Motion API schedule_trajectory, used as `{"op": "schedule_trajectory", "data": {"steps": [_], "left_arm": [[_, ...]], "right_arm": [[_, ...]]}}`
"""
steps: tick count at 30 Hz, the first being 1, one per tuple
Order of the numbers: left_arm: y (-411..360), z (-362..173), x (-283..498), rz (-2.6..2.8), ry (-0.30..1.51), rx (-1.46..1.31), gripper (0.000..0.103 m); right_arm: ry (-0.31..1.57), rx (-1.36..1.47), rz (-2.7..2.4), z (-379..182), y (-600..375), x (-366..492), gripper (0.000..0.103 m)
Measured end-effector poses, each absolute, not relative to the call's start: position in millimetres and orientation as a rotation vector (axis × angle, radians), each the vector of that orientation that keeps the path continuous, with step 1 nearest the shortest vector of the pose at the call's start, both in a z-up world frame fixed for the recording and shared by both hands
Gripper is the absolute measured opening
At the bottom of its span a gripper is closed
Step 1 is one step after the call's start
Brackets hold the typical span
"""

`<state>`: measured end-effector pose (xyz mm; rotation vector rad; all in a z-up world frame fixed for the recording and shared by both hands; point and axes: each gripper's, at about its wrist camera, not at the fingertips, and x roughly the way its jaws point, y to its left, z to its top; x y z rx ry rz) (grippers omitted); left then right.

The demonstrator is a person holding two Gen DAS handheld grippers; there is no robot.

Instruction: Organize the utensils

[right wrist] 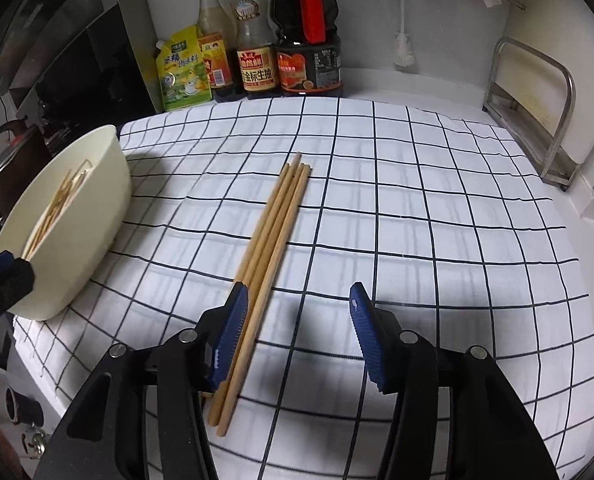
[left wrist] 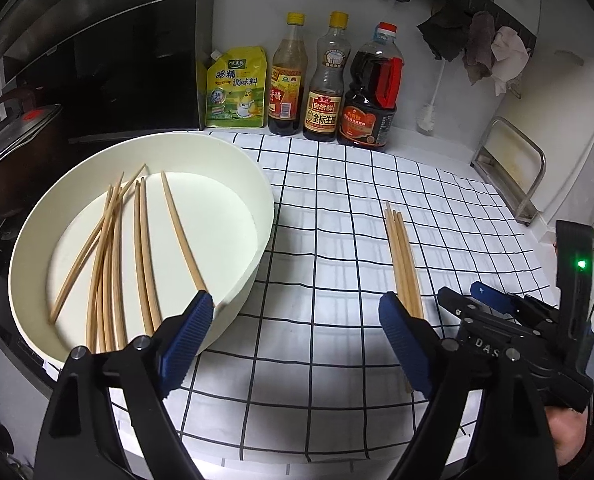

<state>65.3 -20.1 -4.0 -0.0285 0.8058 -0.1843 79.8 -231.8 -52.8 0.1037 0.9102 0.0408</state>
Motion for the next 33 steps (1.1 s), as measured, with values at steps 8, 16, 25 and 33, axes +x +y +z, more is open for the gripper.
{"op": "schedule_trajectory", "data": {"steps": [8, 16, 25, 33], "left_arm": [[-26.2, -9.5, 72.7, -0.183, 0.806, -0.031, 0.086], [-29.8, -7.5, 70.8, -0.199, 0.784, -0.028, 0.087], [-35.8, -6.2, 68.2, -0.218, 0.784, -0.023, 0.087], [-49.4, -10.9, 66.6, -0.253, 0.803, -0.022, 0.087]], "right_arm": [[0.942, 0.051, 0.017, -68.2, -223.4, 97.5, 0.051], [0.954, 0.015, -0.009, -72.0, -220.2, 105.0, 0.051], [0.969, -0.02, 0.001, -73.2, -216.9, 105.5, 0.051], [0.984, 0.003, -0.01, -79.1, -228.8, 100.5, 0.051]]}}
